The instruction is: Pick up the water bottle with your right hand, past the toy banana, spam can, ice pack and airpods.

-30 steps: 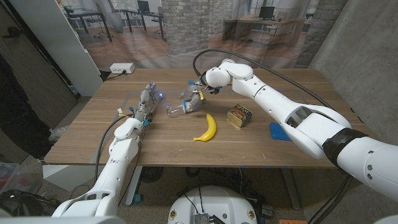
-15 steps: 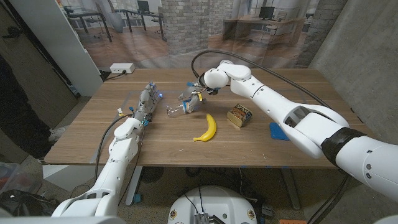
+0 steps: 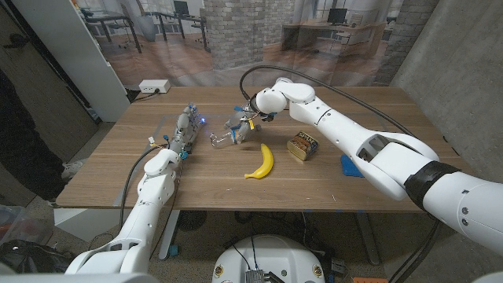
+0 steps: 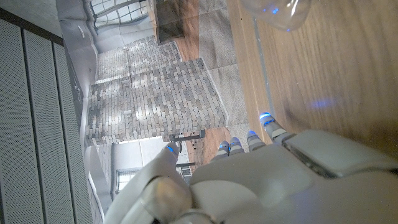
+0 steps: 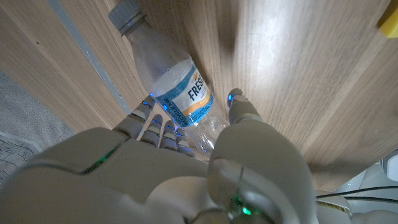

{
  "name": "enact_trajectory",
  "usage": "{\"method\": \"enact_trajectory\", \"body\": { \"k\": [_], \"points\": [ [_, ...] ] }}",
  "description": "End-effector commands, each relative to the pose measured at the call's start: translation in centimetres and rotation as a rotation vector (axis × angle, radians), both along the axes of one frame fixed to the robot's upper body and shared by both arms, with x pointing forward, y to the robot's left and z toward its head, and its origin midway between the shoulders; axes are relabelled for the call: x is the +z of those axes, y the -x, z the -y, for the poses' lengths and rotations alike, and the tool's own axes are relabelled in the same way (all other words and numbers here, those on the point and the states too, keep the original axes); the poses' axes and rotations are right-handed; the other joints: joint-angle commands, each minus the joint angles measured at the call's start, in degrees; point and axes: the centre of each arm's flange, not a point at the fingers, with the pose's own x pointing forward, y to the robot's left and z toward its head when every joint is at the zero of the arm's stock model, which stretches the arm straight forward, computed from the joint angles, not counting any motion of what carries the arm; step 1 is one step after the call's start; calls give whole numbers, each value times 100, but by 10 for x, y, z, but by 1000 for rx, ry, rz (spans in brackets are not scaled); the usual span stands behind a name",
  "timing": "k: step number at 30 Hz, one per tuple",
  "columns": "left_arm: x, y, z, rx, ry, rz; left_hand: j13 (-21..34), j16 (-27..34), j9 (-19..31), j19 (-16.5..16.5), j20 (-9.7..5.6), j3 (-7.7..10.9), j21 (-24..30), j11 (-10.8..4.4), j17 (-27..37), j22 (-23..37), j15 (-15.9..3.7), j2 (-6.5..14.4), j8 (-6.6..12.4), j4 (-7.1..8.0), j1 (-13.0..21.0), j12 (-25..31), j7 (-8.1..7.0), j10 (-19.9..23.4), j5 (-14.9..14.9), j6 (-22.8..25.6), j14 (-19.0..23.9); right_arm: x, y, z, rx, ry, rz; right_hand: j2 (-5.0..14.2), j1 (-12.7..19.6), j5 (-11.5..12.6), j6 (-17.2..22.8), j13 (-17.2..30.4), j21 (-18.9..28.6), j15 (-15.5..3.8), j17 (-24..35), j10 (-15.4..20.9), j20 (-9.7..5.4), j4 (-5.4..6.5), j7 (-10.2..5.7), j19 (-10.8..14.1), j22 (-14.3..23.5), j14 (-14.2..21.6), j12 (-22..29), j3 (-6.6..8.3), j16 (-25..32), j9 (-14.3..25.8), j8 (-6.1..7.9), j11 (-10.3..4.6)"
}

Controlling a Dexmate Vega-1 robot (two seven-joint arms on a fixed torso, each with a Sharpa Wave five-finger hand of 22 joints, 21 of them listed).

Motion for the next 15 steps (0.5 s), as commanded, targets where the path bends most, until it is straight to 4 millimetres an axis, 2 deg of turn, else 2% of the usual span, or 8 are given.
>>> {"method": "enact_trajectory", "body": {
  "k": [1,15],
  "points": [
    [-1,1,-2,4,2,-3,32,16,12,-595,58,-11,-19,-9,33,33,8,127,15,-5,-42,24,5,-522,22,-493,-727,-7,-1,-5,6,-17,24,-91,20,41,50,16,60,-25,7,52,6,-3,-35,94,11,55,60,-47,61,6,31,-1],
    [-2,-1,-2,1,5,-5,32,18,12,-588,56,-17,-33,-9,33,34,6,129,16,-3,-44,25,1,-521,24,-493,-724,-14,-3,-6,-5,-30,63,-157,43,89,184,17,90,-56,9,155,72,-1,-53,237,13,143,82,-150,75,8,61,-27]
  ]
}}
